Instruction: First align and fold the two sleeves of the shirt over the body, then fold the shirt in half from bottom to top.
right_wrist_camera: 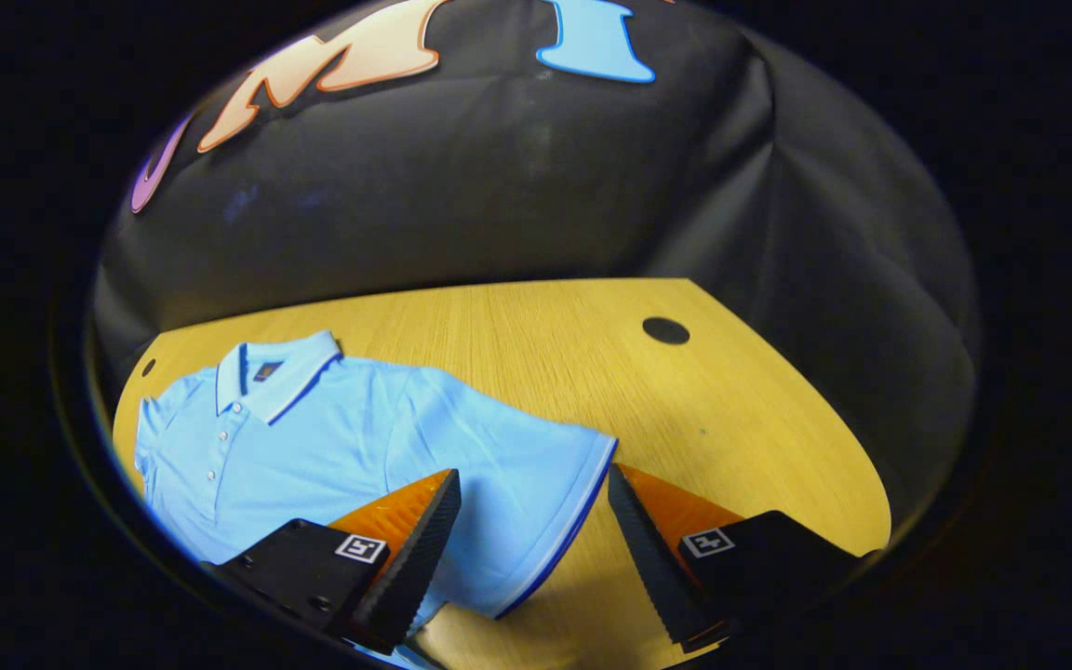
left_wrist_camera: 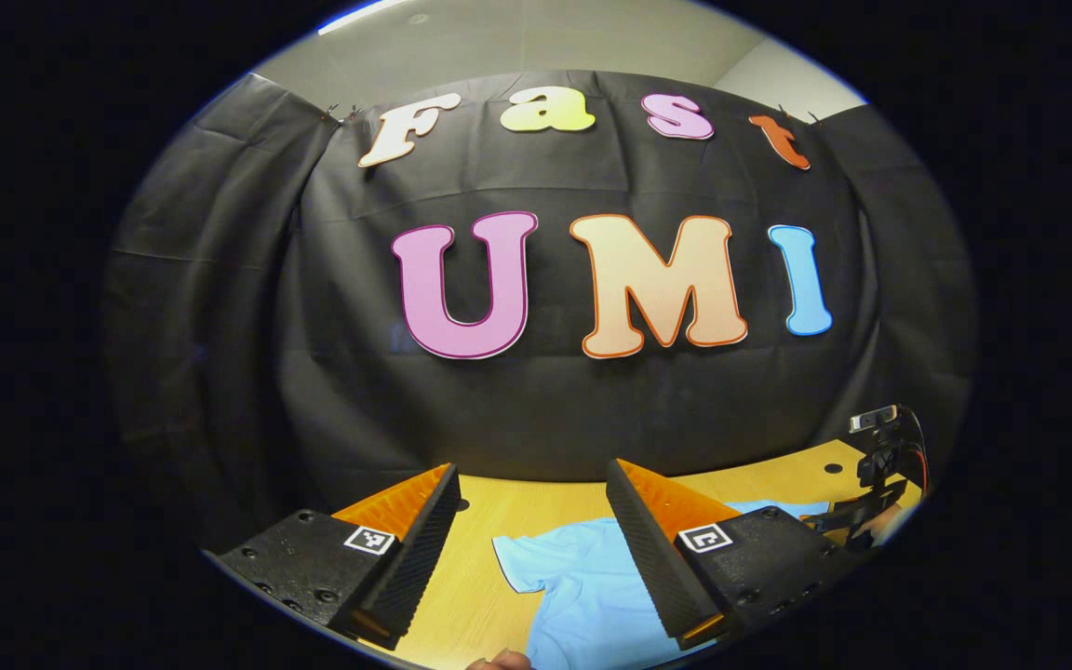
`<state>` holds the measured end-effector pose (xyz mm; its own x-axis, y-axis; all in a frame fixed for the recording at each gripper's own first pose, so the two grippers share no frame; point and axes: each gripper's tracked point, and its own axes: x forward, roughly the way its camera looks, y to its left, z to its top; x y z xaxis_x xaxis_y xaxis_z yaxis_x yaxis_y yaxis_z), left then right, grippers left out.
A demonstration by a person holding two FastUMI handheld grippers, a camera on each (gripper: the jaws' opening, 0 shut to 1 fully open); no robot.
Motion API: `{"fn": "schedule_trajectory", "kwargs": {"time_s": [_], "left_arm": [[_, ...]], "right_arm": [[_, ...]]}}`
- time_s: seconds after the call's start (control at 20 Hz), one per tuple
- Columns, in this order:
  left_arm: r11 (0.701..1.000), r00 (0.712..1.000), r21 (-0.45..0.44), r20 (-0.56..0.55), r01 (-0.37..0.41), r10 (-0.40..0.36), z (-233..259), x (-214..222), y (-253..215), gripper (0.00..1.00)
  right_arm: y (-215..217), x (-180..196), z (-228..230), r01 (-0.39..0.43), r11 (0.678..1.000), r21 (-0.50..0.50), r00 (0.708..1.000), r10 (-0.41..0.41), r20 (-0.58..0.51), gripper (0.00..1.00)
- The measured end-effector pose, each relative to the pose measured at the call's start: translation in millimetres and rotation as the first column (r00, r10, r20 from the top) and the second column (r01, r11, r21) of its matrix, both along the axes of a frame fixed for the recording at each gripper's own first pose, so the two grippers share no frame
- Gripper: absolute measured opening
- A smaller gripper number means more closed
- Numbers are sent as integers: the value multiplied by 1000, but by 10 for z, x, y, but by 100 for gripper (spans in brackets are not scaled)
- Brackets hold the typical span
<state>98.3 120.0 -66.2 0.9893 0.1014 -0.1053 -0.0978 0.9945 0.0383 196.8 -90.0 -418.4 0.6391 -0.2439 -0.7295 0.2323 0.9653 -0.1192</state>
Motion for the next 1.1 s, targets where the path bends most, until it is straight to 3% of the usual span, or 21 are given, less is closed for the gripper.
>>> {"fn": "schedule_trajectory", "kwargs": {"time_s": [0.1, 0.15, 0.2, 0.3, 0.45, 0.55, 0.75, 1.1], "left_arm": [[1000, 1000, 1, -1, -2, 2, -15, 26, 9, 94], [1000, 1000, 0, -4, -2, 2, -28, 36, 10, 94], [1000, 1000, -4, -6, 0, 0, -41, 52, 1, 94], [1000, 1000, -11, -15, 3, -3, -84, 61, 1, 94], [1000, 1000, -26, -24, 3, -4, -128, 66, 16, 94], [999, 1000, -40, -31, -2, 1, -171, 63, 43, 94], [998, 999, -56, -37, -11, 8, -205, 55, 77, 94], [997, 998, -64, -59, -38, 34, -321, 26, 194, 94]], "right_arm": [[61, 20, 8, 3, 1000, 27, 1000, -3, -2, 100], [75, 29, -35, -3, 999, 43, 1000, 3, -4, 92], [131, 24, -36, -7, 998, 70, 1000, 7, -7, 94], [165, 79, -51, -25, 996, 84, 1000, 25, 2, 74], [272, 128, -21, -28, 990, 140, 999, 26, 18, 12], [320, 152, 29, -6, 984, 181, 1000, 4, 11, 3], [565, 382, 432, -74, 975, 208, 992, 50, 117, 3], [1553, 567, 695, -223, 925, 308, 965, 166, 201, 3]]}}
